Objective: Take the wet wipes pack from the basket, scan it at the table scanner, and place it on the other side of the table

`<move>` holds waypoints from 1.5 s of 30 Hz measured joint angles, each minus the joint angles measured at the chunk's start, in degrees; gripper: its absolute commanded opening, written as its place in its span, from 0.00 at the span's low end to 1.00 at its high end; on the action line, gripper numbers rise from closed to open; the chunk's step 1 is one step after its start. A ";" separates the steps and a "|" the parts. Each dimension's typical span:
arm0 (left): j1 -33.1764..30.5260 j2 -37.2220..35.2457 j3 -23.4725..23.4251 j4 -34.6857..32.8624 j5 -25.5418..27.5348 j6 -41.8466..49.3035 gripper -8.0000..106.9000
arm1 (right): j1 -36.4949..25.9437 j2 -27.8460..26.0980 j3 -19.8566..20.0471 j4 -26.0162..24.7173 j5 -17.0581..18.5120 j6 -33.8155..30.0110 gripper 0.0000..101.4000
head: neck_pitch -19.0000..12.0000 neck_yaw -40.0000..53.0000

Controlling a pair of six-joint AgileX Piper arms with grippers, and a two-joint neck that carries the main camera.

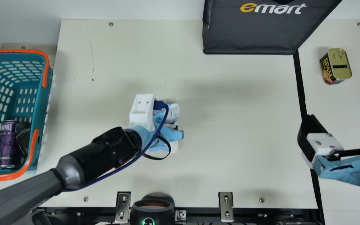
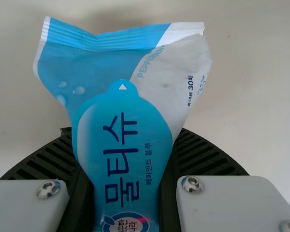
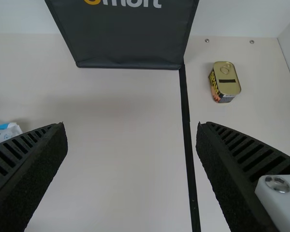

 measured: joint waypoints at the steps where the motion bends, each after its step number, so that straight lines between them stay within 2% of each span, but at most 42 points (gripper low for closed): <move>1: 0.15 0.00 -0.18 -0.83 0.62 0.86 0.00 | 0.00 0.00 0.00 0.00 0.00 0.00 0.94 | 0.00 -0.09; 14: 1.47 0.00 -3.80 -13.02 9.51 13.48 0.00 | 0.00 0.00 0.00 0.00 -0.08 0.00 0.94 | 0.00 0.00; 29: 4.20 0.26 -7.59 -21.28 20.97 21.18 0.00 | 0.00 0.00 0.00 0.00 -0.08 0.00 0.94 | 0.00 0.00; 39: 4.93 0.71 -8.43 -22.95 24.37 22.54 0.00 | 0.00 0.00 0.00 0.00 -0.01 0.00 0.94 | 0.00 0.00; 45: 4.83 1.28 -9.20 -23.34 24.36 22.44 0.00 | 0.00 0.00 0.00 0.00 -0.01 0.00 0.94 | 0.00 0.00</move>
